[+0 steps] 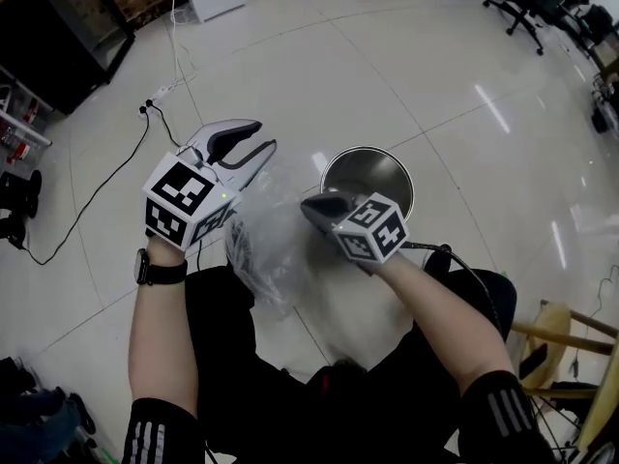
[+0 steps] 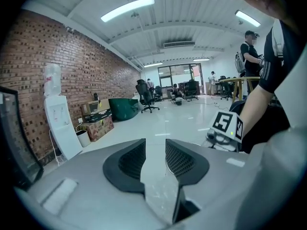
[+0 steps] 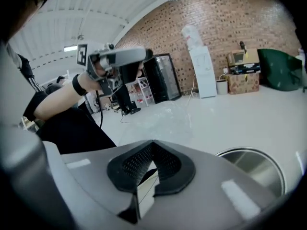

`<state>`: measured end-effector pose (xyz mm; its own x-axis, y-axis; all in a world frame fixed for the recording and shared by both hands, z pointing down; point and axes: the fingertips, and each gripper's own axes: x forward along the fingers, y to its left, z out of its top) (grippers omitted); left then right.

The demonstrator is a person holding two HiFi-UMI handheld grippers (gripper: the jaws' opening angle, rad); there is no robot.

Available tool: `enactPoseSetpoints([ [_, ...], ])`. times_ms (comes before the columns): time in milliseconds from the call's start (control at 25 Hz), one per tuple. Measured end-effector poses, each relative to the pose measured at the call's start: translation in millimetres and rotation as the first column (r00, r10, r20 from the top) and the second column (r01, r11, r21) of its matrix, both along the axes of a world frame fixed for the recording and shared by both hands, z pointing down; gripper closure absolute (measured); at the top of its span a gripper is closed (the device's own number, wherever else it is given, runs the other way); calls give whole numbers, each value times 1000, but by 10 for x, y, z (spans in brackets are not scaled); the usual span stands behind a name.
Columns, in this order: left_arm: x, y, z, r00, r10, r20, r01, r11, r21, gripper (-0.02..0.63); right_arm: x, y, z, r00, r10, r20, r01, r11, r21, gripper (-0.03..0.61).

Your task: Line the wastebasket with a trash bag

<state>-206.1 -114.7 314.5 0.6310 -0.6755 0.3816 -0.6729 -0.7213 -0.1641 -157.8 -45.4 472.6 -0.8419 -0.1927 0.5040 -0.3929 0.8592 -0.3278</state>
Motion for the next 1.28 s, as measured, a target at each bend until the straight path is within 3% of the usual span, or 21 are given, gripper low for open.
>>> enactPoseSetpoints([
  [360, 446, -98, 124, 996, 67, 60, -65, 997, -33, 484, 1160, -422, -434, 986, 166, -5, -166, 984, 58, 572],
  [600, 791, -177, 258, 987, 117, 106, -110, 991, -69, 483, 1877, -538, -124, 955, 241, -172, -233, 970, 66, 572],
  [840, 1114, -138, 550, 963, 193, 186, -171, 977, -127, 483, 2286, -451, 522, 908, 191, -374, -213, 977, -18, 572],
  [1160, 1272, -35, 834, 920, 260, 293, -215, 961, -176, 472, 2433, -416, 854, 873, 160, -460, -208, 977, -54, 568],
  [1280, 1360, 8, 1009, 902, 290, 321, -228, 949, -218, 471, 2499, -399, 850, 860, 141, -490, -194, 979, -59, 481],
])
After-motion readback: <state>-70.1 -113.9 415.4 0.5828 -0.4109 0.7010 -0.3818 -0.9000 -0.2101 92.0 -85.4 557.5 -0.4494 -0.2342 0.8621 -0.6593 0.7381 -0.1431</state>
